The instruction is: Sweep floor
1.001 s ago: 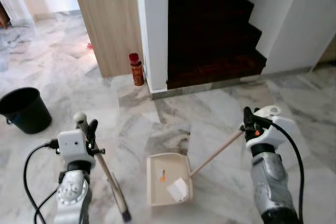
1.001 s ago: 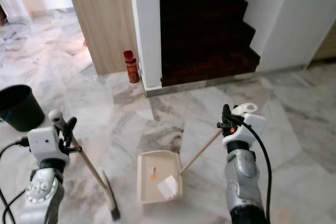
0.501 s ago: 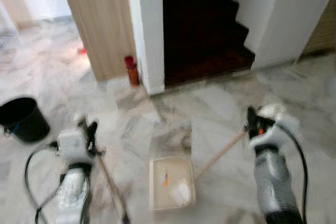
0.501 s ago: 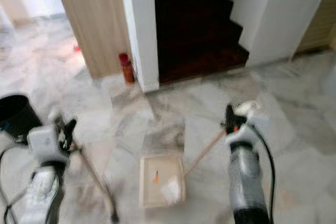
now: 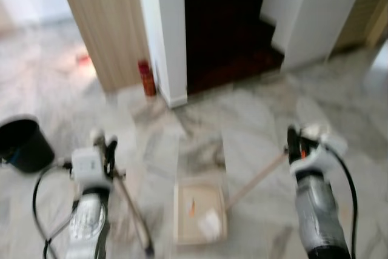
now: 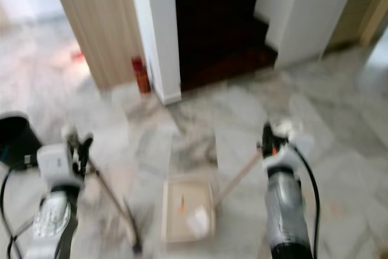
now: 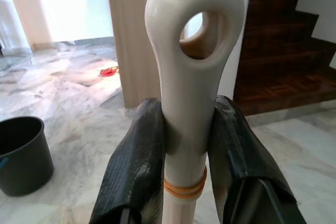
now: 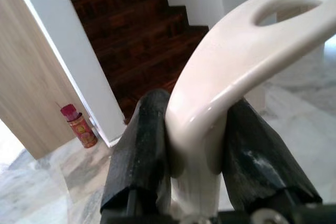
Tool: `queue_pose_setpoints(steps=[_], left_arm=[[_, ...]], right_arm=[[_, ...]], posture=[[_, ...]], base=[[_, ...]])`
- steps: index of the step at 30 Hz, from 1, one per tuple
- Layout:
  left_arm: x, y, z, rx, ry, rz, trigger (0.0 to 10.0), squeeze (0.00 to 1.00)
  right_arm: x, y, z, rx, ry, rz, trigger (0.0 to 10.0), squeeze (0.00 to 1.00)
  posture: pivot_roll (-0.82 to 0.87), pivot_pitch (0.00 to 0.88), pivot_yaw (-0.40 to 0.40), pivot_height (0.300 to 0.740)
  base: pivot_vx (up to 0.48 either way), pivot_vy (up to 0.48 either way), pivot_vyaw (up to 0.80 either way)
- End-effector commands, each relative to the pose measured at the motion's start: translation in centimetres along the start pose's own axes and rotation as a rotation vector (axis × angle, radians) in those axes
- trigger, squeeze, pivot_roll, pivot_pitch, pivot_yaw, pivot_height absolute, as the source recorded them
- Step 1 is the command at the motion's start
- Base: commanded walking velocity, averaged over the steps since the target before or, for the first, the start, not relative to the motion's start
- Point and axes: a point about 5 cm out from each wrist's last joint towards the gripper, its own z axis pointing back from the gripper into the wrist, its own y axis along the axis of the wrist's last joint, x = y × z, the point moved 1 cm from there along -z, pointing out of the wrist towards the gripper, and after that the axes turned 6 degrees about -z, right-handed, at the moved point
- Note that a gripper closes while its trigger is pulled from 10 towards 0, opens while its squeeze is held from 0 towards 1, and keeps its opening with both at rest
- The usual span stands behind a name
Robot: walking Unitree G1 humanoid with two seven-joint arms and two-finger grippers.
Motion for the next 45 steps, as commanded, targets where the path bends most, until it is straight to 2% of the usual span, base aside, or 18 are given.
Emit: queue_pose_setpoints(steps=[1,8,23,30,36,45], left_arm=[[-0.7,1.0,-0.2,0.045,0.022,-0.016,10.0,0.0],[-0.8,1.0,-0.3,0.046,0.022,-0.016,10.0,0.0],[-0.9,1.0,-0.1,0.043,0.017,-0.021,10.0,0.0],[-0.7,1.0,-0.2,0.047,0.005,-0.023,10.0,0.0],[-0.3,1.0,-0.5,0.045,-0.024,-0.02,10.0,0.0],[-0.1,1.1,-0.8,0.048,-0.021,-0.015,10.0,0.0]], right_arm=[[-1.6,1.5,-0.6,0.075,0.054,0.004,10.0,0.0],[-1.9,1.5,-0.7,0.074,0.066,-0.008,10.0,0.0],[-2.0,1.3,-0.6,0.062,0.081,-0.007,10.0,0.0],[-1.5,1.6,-0.6,0.073,0.066,0.01,10.0,0.0],[0.3,1.9,0.5,0.088,0.001,0.036,10.0,0.0],[0.1,2.4,0.4,0.105,0.004,0.037,10.0,0.0]], posture=[[-0.01,0.0,0.016,0.74],[-0.01,0.0,0.016,0.74],[-0.01,0.0,0.023,0.74],[-0.02,0.0,0.027,0.74],[-0.06,0.0,0.042,0.74],[-0.05,0.0,0.036,0.74]], base=[[0.0,0.36,0.79],[0.0,0.361,0.64],[0.0,0.362,0.0],[0.0,0.362,0.0],[0.0,0.351,0.0],[0.0,0.335,0.0]])
